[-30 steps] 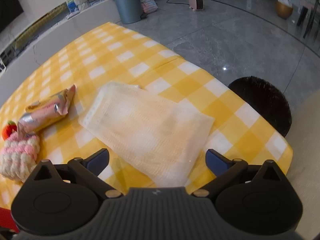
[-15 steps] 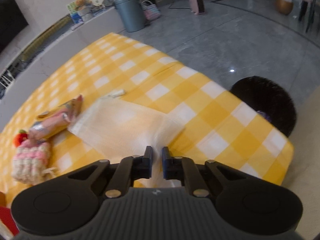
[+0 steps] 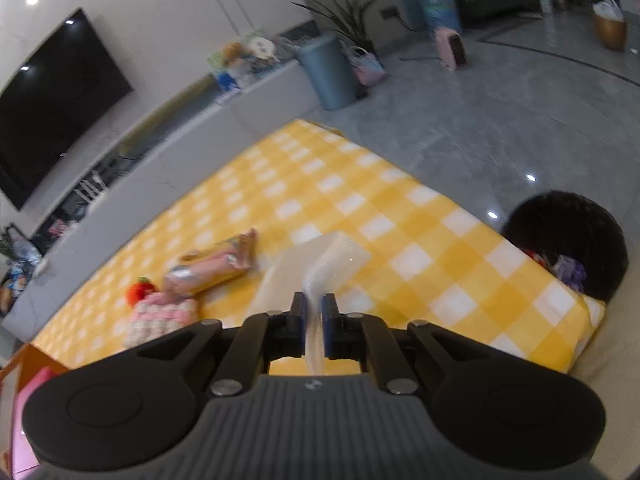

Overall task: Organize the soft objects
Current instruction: 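Lift and carry the white cloth and beige mesh cloth toward the white box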

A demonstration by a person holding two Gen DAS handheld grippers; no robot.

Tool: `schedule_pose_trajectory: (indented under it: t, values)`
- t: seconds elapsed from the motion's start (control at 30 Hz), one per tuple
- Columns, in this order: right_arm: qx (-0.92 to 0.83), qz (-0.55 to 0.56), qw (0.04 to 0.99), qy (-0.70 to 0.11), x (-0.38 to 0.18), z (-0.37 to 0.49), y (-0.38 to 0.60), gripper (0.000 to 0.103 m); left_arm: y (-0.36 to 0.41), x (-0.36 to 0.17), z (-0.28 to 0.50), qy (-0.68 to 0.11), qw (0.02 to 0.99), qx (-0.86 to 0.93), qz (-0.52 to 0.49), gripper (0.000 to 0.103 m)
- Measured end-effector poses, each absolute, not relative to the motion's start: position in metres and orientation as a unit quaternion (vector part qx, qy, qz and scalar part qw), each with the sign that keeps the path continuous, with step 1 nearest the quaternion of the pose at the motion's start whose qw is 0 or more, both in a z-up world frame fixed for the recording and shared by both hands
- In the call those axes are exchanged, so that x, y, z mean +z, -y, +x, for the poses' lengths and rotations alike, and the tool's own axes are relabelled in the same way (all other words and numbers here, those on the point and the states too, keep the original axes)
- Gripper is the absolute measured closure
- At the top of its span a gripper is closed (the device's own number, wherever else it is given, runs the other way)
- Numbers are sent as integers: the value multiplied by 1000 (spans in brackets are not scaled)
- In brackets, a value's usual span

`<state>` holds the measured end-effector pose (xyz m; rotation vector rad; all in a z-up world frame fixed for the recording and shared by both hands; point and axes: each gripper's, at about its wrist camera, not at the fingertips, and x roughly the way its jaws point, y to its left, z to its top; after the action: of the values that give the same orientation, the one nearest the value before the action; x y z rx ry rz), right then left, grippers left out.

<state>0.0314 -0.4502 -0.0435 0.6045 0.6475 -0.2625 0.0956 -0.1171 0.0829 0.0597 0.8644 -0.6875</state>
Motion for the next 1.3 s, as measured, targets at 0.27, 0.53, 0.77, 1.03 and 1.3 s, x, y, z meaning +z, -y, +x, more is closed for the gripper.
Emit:
schedule_pose_trajectory:
  t: [0.27, 0.53, 0.77, 1.03, 1.3]
  values:
    - [-50, 313, 914, -253, -7, 5, 433, 98, 45, 81, 89, -379, 891, -250, -24, 76]
    - [32, 314, 927, -202, 35, -5, 395, 98, -46, 65, 82, -360, 910, -167, -117, 76]
    - [102, 277, 938, -183, 75, 1, 330, 98, -99, 55, 81, -353, 919, -100, -142, 76]
    - [177, 189, 949, -182, 111, 10, 218, 98, -160, 67, 44, -299, 934, -71, -179, 76]
    - [173, 40, 950, -256, 88, 39, 102, 98, -187, 50, 40, -309, 927, -66, -201, 76]
